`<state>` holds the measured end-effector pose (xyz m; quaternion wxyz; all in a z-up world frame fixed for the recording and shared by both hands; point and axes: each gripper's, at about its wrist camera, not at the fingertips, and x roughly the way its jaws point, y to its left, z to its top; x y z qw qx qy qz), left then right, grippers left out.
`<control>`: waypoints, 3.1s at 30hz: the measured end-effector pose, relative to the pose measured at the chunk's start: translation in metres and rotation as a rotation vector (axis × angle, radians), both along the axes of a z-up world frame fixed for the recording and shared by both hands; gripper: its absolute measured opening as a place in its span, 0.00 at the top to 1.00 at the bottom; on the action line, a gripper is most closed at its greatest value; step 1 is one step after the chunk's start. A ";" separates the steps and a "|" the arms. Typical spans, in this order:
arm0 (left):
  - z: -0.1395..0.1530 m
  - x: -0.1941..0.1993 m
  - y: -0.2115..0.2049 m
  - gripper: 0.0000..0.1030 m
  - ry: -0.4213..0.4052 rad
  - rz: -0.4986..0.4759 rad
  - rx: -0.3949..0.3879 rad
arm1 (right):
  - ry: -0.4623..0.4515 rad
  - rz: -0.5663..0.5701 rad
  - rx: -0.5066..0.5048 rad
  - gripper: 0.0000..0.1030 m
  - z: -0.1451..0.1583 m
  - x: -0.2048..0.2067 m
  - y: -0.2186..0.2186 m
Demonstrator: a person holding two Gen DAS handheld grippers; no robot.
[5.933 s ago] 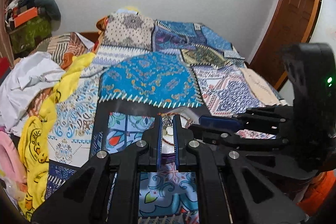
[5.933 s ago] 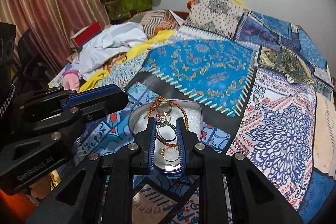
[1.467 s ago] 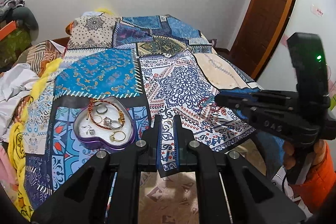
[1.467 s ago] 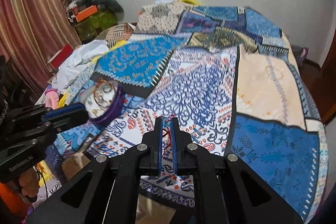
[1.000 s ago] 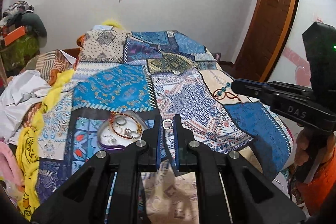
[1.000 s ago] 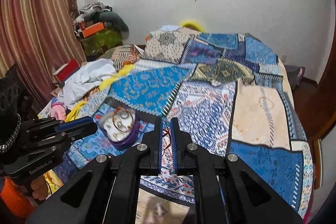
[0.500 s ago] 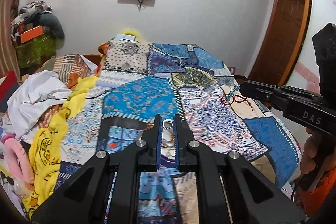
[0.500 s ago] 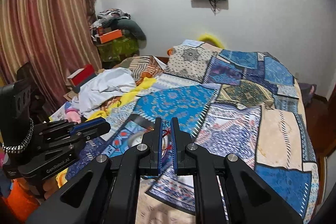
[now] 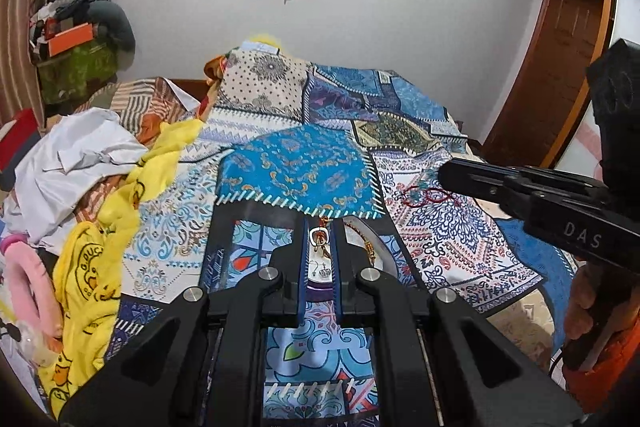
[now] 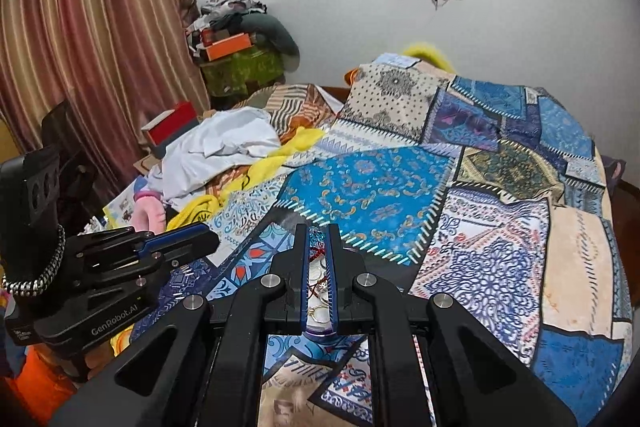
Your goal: Organize jewelry
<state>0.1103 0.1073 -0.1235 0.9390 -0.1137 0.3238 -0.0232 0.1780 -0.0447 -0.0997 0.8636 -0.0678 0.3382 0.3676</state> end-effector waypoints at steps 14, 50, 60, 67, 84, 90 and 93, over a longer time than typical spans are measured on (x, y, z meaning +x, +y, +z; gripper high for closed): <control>-0.042 0.041 -0.011 0.92 0.089 -0.070 -0.021 | 0.110 -0.012 -0.051 0.94 -0.040 0.034 0.015; -0.001 0.018 -0.014 0.89 0.043 -0.039 0.020 | 0.093 -0.029 -0.083 0.72 -0.015 0.012 0.008; 0.086 -0.041 -0.028 0.86 -0.183 0.008 0.088 | -0.179 -0.111 0.047 0.66 0.069 -0.050 -0.039; 0.143 -0.107 -0.044 0.63 -0.392 0.062 0.127 | -0.403 -0.158 0.171 0.65 0.122 -0.117 -0.069; 0.169 -0.180 -0.058 0.02 -0.545 0.179 0.207 | -0.599 -0.312 0.258 0.00 0.134 -0.178 -0.084; 0.169 -0.188 -0.060 0.01 -0.546 0.183 0.197 | -0.581 -0.309 0.249 0.00 0.132 -0.179 -0.085; 0.168 -0.187 -0.060 0.01 -0.544 0.181 0.198 | -0.580 -0.308 0.250 0.00 0.132 -0.180 -0.089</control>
